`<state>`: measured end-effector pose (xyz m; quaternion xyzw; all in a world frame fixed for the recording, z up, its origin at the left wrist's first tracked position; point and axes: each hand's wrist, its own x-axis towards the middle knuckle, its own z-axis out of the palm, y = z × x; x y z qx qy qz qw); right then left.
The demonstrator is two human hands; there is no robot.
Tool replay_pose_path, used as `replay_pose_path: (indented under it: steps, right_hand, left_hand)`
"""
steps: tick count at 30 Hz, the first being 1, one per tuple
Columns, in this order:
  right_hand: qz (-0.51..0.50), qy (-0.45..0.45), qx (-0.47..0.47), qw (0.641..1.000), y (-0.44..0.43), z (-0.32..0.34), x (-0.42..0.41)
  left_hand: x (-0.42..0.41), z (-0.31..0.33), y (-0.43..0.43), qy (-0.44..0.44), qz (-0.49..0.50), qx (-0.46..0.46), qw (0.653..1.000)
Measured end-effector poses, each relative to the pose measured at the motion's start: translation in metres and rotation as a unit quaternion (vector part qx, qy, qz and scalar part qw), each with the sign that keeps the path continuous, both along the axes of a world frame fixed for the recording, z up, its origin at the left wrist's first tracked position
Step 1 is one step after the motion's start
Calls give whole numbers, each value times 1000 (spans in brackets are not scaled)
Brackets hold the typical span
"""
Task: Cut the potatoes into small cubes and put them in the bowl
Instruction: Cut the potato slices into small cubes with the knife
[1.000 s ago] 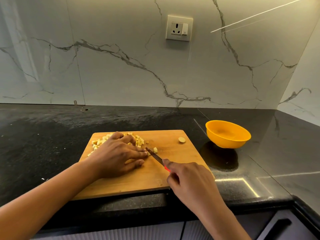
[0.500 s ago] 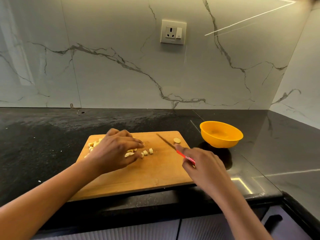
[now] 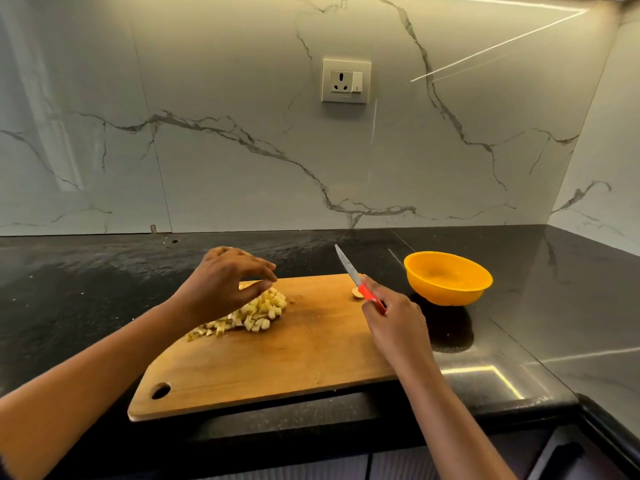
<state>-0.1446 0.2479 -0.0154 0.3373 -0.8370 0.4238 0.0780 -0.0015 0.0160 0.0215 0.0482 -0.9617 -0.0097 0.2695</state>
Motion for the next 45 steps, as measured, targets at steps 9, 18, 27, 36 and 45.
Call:
replay_pose_path:
  steps: [9,18,27,36,45]
  right_hand:
    - [-25,-20,-69,997,5,-1,-3]
    - [-84,-60,-122,987,14,3,-13]
    - [-75,-31,-89,993,15,0,-17]
    - [-66,-30,-98,993,15,0,-15]
    - [-54,-17,-59,997,14,3,-5]
  left_hand:
    - [23,-27,6,-17,-2,-67,998]
    - [-86,3,62,-165,31,-16,986]
    - [-146,-7,73,-215,-15,126,968]
    - [-86,4,70,-89,-69,171,979]
    - [-17,-12,68,-125,-72,220,965]
